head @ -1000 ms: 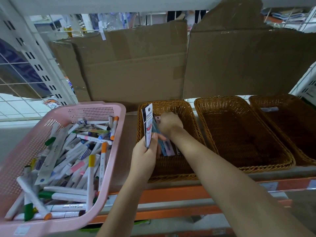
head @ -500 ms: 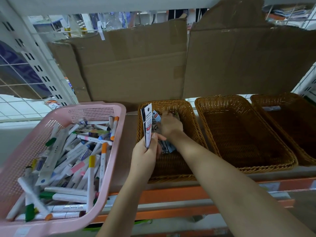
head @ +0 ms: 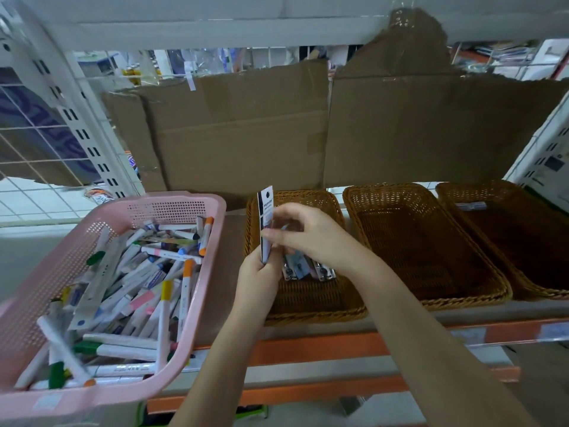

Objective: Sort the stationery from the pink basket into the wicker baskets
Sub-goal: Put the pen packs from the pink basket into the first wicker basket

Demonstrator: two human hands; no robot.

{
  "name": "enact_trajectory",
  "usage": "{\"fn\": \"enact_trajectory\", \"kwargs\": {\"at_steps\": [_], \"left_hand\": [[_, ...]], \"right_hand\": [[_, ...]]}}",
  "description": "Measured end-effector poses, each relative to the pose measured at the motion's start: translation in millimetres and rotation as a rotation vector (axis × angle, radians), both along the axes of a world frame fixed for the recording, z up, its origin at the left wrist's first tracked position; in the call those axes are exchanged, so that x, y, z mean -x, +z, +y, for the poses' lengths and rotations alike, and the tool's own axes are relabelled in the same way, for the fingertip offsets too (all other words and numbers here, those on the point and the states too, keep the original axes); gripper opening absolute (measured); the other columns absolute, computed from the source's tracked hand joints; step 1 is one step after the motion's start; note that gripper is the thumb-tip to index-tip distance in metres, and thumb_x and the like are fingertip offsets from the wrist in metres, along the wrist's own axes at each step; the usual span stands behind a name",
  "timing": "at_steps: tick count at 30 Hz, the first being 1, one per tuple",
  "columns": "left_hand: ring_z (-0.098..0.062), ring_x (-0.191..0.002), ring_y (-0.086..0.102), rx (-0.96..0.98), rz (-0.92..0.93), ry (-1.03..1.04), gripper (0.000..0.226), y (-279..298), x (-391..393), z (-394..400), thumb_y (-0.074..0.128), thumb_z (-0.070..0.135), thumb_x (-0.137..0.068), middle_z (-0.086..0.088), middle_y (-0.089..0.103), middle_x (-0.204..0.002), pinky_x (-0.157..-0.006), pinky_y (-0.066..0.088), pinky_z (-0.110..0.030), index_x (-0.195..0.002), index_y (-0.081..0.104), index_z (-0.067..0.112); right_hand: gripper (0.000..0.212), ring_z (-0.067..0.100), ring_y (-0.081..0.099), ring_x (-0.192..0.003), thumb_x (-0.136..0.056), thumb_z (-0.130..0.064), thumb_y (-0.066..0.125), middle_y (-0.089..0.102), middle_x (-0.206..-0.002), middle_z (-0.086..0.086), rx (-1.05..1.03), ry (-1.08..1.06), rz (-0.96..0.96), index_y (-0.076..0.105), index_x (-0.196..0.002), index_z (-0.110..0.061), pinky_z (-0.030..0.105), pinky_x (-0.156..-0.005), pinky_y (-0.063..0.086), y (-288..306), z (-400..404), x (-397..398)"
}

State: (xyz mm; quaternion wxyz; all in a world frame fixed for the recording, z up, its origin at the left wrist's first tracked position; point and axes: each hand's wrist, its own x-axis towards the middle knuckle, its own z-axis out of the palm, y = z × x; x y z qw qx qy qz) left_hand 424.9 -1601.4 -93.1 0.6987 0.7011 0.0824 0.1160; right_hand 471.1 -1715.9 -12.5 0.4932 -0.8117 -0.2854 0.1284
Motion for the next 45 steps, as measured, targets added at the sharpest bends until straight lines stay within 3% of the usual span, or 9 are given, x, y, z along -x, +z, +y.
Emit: {"fn": "enact_trajectory", "kwargs": {"at_steps": [4,9,11,14,22,28,34,40,45], "left_hand": [[-0.017,-0.077,0.062,-0.062,0.034,0.057,0.018,4.7,8.2,-8.2,0.045,0.016,-0.099,-0.005,0.063,-0.069,-0.047,0.044,-0.029,-0.095,0.062,0.016],[-0.008,-0.067,0.059,-0.326,-0.046,0.06,0.021,12.5,26.1,-11.3,0.047,0.02,-0.097,0.005,0.063,-0.076,-0.056,0.044,-0.02,-0.092,0.054,0.04],[-0.008,-0.073,0.056,-0.478,-0.084,0.082,0.007,13.2,33.2,-8.6,0.049,0.028,-0.095,0.009,0.06,-0.082,-0.057,0.04,-0.013,-0.096,0.054,0.034],[-0.006,-0.085,0.055,-0.766,-0.148,0.159,0.022,5.9,44.6,-3.6,0.049,0.039,-0.093,0.011,0.058,-0.092,-0.067,0.045,-0.021,-0.106,0.057,0.022],[-0.014,-0.05,0.056,-1.318,-0.412,0.079,0.039,-14.5,51.9,0.9,0.042,0.034,-0.091,0.007,0.056,-0.056,-0.052,0.04,-0.022,-0.058,0.056,0.02],[-0.012,-0.047,0.052,-1.359,-0.43,0.137,0.039,-21.6,49.0,0.0,0.043,0.03,-0.09,0.009,0.055,-0.052,-0.05,0.038,-0.022,-0.054,0.055,0.022],[-0.01,-0.049,0.052,-1.358,-0.406,0.134,0.037,-23.7,48.7,-0.1,0.043,0.03,-0.09,0.01,0.055,-0.054,-0.052,0.037,-0.022,-0.056,0.056,0.025],[-0.012,-0.048,0.049,-1.364,-0.422,0.15,0.037,-25.5,47.4,-0.2,0.045,0.03,-0.089,0.009,0.052,-0.052,-0.05,0.037,-0.023,-0.054,0.052,0.023],[-0.011,-0.048,0.049,-1.352,-0.421,0.148,0.037,-26.8,47.4,-0.3,0.045,0.029,-0.09,0.009,0.053,-0.053,-0.05,0.037,-0.023,-0.054,0.053,0.023]], "right_hand": [[0.017,0.002,0.056,-0.094,-0.084,-0.039,0.066,0.061,-0.096,-0.015,0.01,-0.058,-0.129,0.06,-0.095,-0.028,0.025,-0.085,0.048,-3.5,6.6,21.4],[0.014,0.003,0.059,-0.093,-0.088,-0.032,0.065,0.062,-0.094,-0.015,-0.05,-0.054,-0.071,0.064,-0.098,-0.023,0.023,-0.079,0.05,-6.6,2.6,23.8],[0.005,-0.002,0.06,-0.09,-0.087,-0.032,0.065,0.063,-0.091,-0.018,-0.098,-0.085,-0.016,0.061,-0.089,-0.033,0.017,-0.076,0.048,-5.1,-2.5,17.2],[0.007,-0.003,0.064,-0.083,-0.085,-0.032,0.068,0.068,-0.089,-0.015,-0.192,-0.203,0.07,0.062,-0.086,-0.034,0.016,-0.071,0.05,-2.7,-8.5,-0.6],[0.02,0.013,0.06,-0.083,-0.089,-0.019,0.065,0.065,-0.097,0.003,-0.192,-0.337,0.225,0.067,-0.102,-0.004,0.02,-0.069,0.047,-21.4,3.6,-62.7],[0.007,0.011,0.057,-0.07,-0.09,-0.018,0.064,0.064,-0.082,0.0,0.025,-0.298,0.331,0.064,-0.085,-0.013,0.021,-0.06,0.044,-48.6,25.6,-88.2],[0.043,0.037,0.058,-0.113,-0.088,-0.024,0.067,0.061,-0.122,0.022,0.238,-0.311,0.343,0.06,-0.117,0.006,0.041,-0.096,0.046,-63.8,42.5,-103.3],[0.04,0.033,0.06,-0.107,-0.087,-0.023,0.069,0.064,-0.118,0.02,0.21,-0.336,0.339,0.063,-0.114,0.006,0.039,-0.091,0.047,-70.0,44.4,-111.4],[0.032,0.024,0.062,-0.085,-0.085,-0.027,0.07,0.068,-0.102,0.013,0.322,-0.296,0.272,0.068,-0.102,0.0,0.025,-0.064,0.044,-71.4,49.6,-112.3]]}}
